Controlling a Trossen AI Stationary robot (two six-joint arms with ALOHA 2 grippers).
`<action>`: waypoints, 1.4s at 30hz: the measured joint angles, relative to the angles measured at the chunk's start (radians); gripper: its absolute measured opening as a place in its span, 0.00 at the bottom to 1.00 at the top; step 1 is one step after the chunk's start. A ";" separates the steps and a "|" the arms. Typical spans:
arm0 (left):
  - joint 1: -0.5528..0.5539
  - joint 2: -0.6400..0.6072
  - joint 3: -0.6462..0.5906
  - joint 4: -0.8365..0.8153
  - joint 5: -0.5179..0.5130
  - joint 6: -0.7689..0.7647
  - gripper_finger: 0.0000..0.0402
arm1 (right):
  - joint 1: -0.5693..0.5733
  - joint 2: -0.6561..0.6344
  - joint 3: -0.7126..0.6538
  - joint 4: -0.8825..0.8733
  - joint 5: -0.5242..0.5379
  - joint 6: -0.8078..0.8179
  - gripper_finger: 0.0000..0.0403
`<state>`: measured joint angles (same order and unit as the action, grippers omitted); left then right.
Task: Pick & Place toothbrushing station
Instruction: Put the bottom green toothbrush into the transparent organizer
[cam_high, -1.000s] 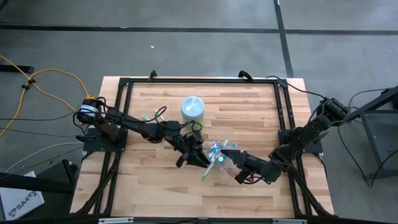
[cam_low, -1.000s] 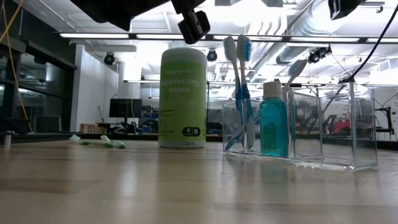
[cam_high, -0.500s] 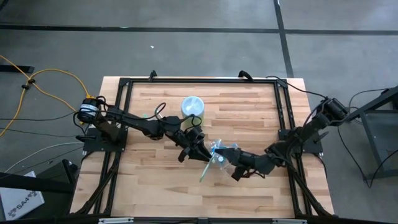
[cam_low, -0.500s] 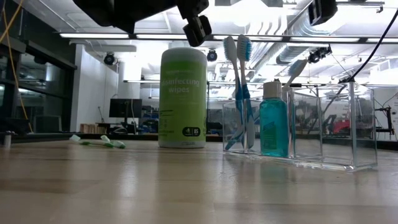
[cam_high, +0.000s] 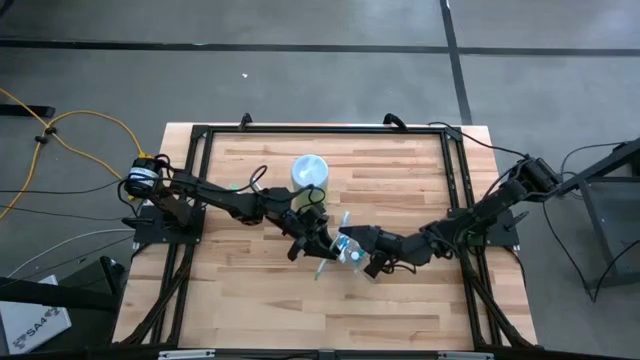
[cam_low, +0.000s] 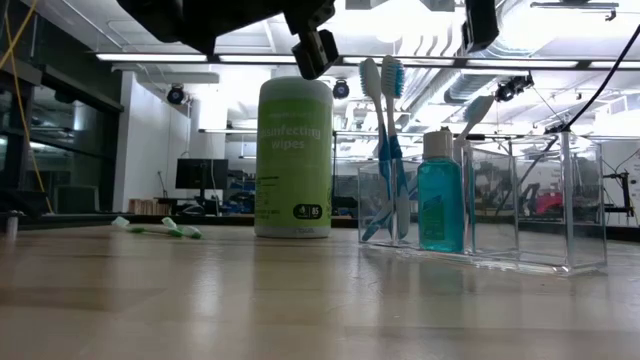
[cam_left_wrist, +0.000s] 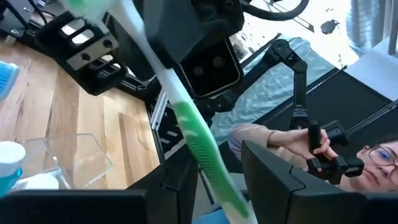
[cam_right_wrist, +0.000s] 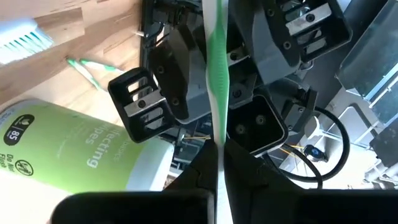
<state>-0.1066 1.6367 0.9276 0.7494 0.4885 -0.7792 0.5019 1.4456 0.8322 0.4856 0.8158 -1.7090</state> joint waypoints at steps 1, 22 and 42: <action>0.000 0.000 0.000 -0.006 -0.007 0.000 0.30 | -0.002 0.000 0.000 0.000 -0.003 0.001 0.01; -0.001 0.002 -0.001 -0.038 -0.035 0.025 0.02 | 0.047 0.000 0.001 -0.013 -0.018 0.122 0.10; -0.008 -0.001 0.002 0.017 -0.015 0.219 0.02 | 0.086 0.001 -0.001 -0.014 -0.004 0.606 0.34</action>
<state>-0.1143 1.6356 0.9291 0.7662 0.4736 -0.5598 0.5884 1.4465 0.8313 0.4715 0.8115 -1.1028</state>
